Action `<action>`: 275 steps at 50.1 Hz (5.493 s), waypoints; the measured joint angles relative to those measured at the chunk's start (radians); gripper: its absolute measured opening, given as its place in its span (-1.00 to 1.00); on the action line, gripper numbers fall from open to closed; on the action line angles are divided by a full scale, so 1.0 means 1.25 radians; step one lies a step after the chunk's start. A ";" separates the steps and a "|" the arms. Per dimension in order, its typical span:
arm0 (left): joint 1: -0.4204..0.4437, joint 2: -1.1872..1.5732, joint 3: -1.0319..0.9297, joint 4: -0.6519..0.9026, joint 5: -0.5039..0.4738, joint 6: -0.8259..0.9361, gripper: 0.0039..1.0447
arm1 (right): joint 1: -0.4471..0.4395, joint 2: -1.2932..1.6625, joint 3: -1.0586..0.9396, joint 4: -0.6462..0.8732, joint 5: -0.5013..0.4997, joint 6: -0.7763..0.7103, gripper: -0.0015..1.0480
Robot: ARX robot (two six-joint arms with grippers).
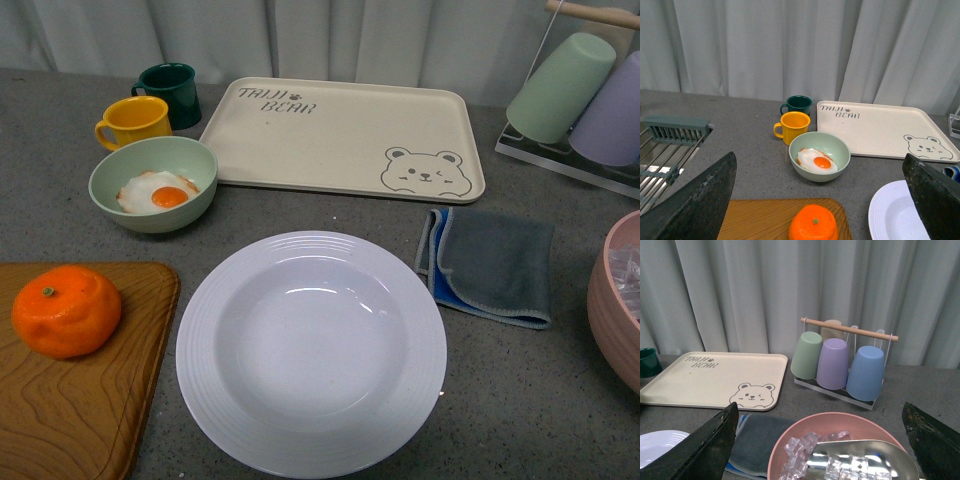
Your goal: Place orange and plate with both arms
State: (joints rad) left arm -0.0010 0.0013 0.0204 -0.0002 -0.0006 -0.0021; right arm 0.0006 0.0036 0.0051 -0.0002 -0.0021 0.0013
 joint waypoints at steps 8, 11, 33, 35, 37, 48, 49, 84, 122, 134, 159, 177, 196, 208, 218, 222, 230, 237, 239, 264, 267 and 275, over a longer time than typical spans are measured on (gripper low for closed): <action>0.000 0.000 0.000 0.000 0.000 0.000 0.88 | 0.000 0.000 0.000 0.000 0.000 0.000 0.82; 0.000 0.000 0.000 0.000 0.000 0.000 0.88 | 0.000 0.000 0.000 0.000 0.000 0.000 0.82; 0.000 0.000 0.000 0.000 0.000 0.000 0.88 | 0.000 0.000 0.000 0.000 0.000 0.000 0.82; 0.000 0.000 0.000 0.000 0.000 0.000 0.88 | 0.000 0.000 0.000 0.000 0.000 0.000 0.82; 0.000 0.000 0.000 0.000 0.000 0.000 0.88 | 0.000 0.000 0.000 0.000 0.000 0.000 0.82; 0.000 0.000 0.000 0.000 0.000 0.000 0.88 | 0.000 0.000 0.000 0.000 0.000 0.000 0.82; 0.000 0.000 0.000 0.000 0.000 0.000 0.88 | 0.000 0.000 0.000 0.000 0.000 0.000 0.82; -0.005 0.753 0.186 0.080 0.064 -0.076 0.88 | 0.000 0.000 0.000 0.000 0.000 0.000 0.82; -0.039 1.336 0.355 0.278 0.039 -0.042 0.88 | 0.000 0.000 0.000 0.000 0.000 0.000 0.82; -0.038 1.382 0.371 0.291 0.054 -0.048 0.88 | 0.000 0.000 0.000 0.000 0.000 0.000 0.82; -0.068 1.274 0.411 0.198 0.046 -0.056 -0.04 | 0.000 0.000 0.000 0.000 0.000 0.000 0.82; -0.308 1.162 0.462 0.141 -0.017 -0.139 -0.08 | 0.000 0.000 0.000 0.000 0.000 0.000 0.82; -0.468 1.399 0.459 0.294 -0.044 -0.231 -0.09 | 0.000 0.000 0.000 0.000 0.000 0.000 0.82; -0.472 1.495 0.505 0.323 -0.046 -0.249 -0.09 | 0.000 0.000 0.000 0.000 0.000 0.000 0.82; -0.469 1.498 0.511 0.315 -0.058 -0.251 0.47 | 0.000 0.000 0.000 0.000 0.000 0.000 0.82; -0.466 1.488 0.511 0.308 -0.061 -0.251 0.71 | 0.000 0.000 0.000 0.000 0.000 0.000 0.82; -0.462 1.439 0.498 0.302 -0.082 -0.251 0.87 | 0.000 0.000 0.000 0.000 0.000 0.000 0.82; -0.466 1.441 0.455 0.456 -0.193 -0.210 0.71 | 0.000 0.000 0.000 0.000 0.000 0.000 0.82; -0.463 1.464 0.415 0.567 -0.254 -0.175 0.56 | 0.000 0.000 0.000 0.000 -0.001 0.000 0.82; -0.202 1.042 0.013 0.996 -0.196 -0.012 -0.93 | 0.000 0.000 0.000 0.000 0.000 0.000 0.82; -0.187 0.995 0.003 0.959 -0.178 -0.009 -0.93 | 0.000 0.000 0.000 0.000 0.000 0.000 0.82; -0.142 0.853 -0.001 0.837 -0.139 -0.006 -0.93 | 0.000 0.000 0.000 0.000 0.000 0.000 0.82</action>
State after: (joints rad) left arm -0.1780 1.0676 0.0189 1.0466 -0.1741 -0.0097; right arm 0.0006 0.0036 0.0051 -0.0002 -0.0021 0.0013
